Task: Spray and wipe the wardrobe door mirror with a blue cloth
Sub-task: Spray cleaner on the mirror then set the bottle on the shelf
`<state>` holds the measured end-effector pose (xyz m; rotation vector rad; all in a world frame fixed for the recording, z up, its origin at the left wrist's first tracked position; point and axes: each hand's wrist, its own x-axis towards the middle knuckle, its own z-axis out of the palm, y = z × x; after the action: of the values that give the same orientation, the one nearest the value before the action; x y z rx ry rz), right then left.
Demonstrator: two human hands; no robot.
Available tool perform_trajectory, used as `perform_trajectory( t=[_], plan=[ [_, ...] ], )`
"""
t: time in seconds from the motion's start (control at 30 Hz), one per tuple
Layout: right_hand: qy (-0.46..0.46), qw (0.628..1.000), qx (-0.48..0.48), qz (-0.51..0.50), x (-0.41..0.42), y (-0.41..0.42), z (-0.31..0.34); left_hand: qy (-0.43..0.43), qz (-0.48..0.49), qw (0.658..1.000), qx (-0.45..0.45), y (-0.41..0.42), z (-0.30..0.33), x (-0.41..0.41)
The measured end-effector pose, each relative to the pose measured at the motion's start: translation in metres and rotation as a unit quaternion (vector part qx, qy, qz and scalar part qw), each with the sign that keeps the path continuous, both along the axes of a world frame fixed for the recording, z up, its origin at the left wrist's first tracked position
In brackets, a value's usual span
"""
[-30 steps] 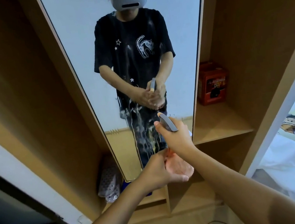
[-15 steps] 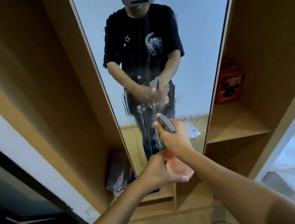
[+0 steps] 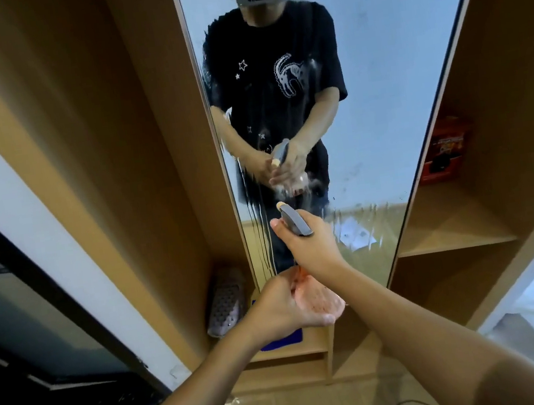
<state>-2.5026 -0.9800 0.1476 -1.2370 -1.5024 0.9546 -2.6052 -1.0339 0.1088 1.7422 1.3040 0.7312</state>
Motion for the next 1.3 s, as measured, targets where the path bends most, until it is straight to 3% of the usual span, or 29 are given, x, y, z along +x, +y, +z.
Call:
perform_trajectory(
  t=[0.33, 0.7, 1.3],
  plan=[
    [-0.035, 0.997, -0.01, -0.064, -0.031, -0.004, -0.007, 0.036, 0.003, 0.999, -0.009, -0.002, -0.01, -0.026],
    [-0.018, 0.997, -0.052, -0.045, -0.037, -0.019, -0.052, 0.052, -0.027, 0.997, -0.044, -0.019, -0.04, -0.039],
    [-0.018, 0.99, -0.08, -0.118, -0.041, -0.027, -0.08, 0.007, -0.004, 0.993, -0.116, -0.028, -0.066, -0.03]
  ],
)
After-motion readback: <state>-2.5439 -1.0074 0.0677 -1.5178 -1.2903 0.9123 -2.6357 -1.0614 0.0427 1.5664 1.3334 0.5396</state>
